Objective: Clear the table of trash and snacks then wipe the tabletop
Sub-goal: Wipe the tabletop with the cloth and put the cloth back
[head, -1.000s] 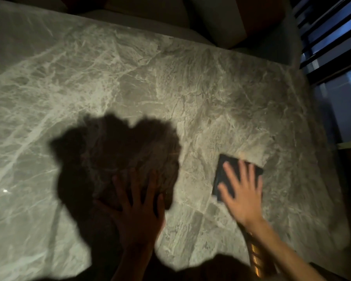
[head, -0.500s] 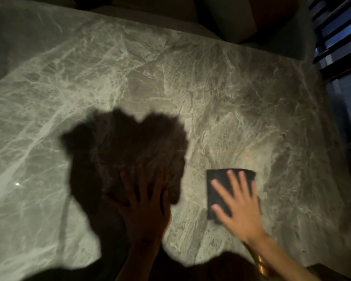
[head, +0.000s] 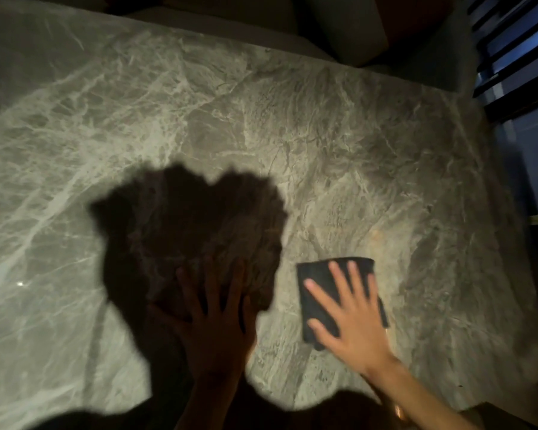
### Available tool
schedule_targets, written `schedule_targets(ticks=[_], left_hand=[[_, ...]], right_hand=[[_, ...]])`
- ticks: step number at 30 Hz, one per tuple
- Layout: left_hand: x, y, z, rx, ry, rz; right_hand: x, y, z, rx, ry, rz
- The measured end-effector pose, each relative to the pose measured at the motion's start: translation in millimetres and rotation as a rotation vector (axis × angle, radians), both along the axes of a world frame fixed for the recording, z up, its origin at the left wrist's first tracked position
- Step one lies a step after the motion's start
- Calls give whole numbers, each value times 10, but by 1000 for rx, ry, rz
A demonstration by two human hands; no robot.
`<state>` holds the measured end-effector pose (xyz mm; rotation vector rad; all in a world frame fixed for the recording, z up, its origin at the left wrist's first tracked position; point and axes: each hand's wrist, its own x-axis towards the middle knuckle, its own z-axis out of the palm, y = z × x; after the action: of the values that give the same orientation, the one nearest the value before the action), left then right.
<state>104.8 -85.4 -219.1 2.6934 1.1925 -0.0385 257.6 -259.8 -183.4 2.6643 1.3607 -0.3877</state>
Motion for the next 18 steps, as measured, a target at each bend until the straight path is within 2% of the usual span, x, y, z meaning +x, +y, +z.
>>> schedule_targets(ticks=[2, 4, 6, 8, 10, 12, 14, 16, 18], left_hand=[[-4, 5, 4, 6, -7, 2], [-6, 6, 5, 17, -25, 1], [-9, 2, 6, 30, -28, -1], [-2, -15, 23, 27, -21, -5], [5, -20, 32, 32, -13, -10], [3, -20, 27, 21, -6, -7], [-6, 0, 12, 10, 3, -3], [-11, 4, 5, 12, 6, -6], [-14, -2, -1, 24, -1, -13]], right_hand=[[448, -153, 19, -24, 12, -244], [963, 238, -65, 49, -8, -650], [1291, 848, -156, 120, -11, -838], [1209, 1297, -228, 129, -34, -713], [698, 1369, -197, 104, -95, -401], [52, 989, -105, 66, -57, -76], [-298, 369, -48, 47, 16, 72], [-114, -149, -3, 11, 23, 10], [405, -198, -12, -14, 3, -301]])
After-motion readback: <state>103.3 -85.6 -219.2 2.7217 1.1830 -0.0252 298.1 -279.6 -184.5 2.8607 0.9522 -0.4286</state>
